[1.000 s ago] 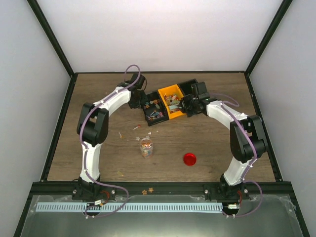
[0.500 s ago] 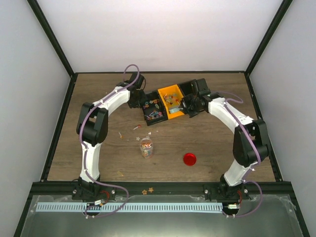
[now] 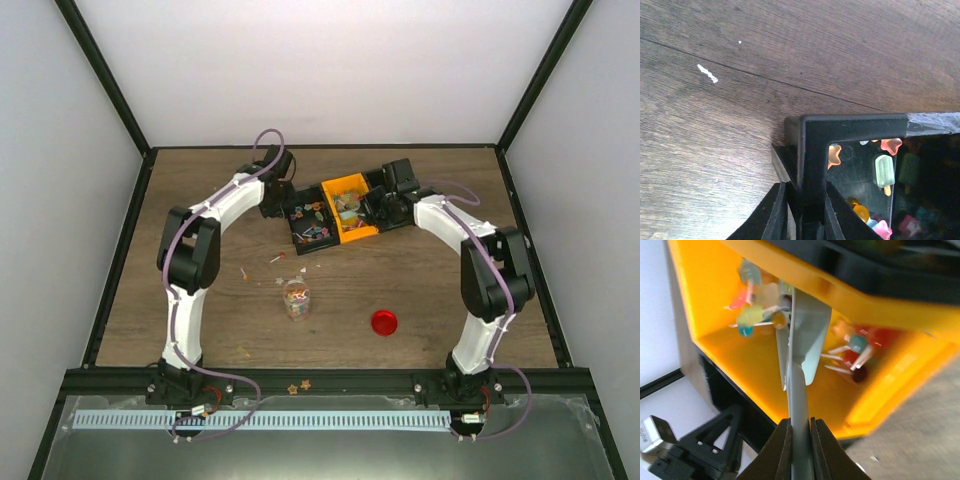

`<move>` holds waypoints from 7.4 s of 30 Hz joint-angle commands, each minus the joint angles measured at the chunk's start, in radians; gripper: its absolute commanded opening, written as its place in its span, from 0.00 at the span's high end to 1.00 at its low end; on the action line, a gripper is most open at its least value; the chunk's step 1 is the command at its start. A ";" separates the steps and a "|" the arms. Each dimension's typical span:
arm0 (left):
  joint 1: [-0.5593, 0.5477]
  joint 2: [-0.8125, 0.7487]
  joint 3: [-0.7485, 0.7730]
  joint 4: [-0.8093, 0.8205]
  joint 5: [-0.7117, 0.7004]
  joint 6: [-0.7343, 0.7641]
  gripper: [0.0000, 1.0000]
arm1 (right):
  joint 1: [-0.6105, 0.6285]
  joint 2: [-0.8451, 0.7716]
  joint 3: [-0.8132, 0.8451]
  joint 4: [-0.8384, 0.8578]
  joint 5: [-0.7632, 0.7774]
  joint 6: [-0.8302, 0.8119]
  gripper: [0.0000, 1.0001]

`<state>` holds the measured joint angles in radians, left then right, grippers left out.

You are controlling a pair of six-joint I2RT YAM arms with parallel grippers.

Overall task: Pack the candies
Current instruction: Scoop the fake candies from the storage box, then place the fake candies in the packing bottle.

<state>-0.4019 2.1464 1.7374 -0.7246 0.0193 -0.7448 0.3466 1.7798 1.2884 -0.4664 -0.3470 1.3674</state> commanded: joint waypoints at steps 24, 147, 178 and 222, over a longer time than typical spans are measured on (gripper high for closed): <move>0.037 0.073 0.013 -0.026 0.066 -0.031 0.75 | 0.013 -0.178 -0.400 0.536 -0.130 -0.110 0.99; 0.039 -0.101 -0.153 0.084 -0.075 -0.008 0.54 | 0.191 -0.823 -0.356 -0.280 -0.313 -0.808 0.99; 0.048 -0.094 -0.159 0.098 -0.055 -0.004 0.54 | 0.273 -0.749 -0.202 -0.428 -0.185 -0.861 0.99; 0.069 -0.119 -0.180 0.117 -0.038 0.037 0.49 | 0.384 -0.653 -0.035 -0.433 0.007 -0.792 0.99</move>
<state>-0.3393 2.0708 1.5665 -0.6128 -0.0147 -0.7300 0.7841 1.1622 1.2575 -0.9764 -0.3202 0.5442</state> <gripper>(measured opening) 0.510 0.084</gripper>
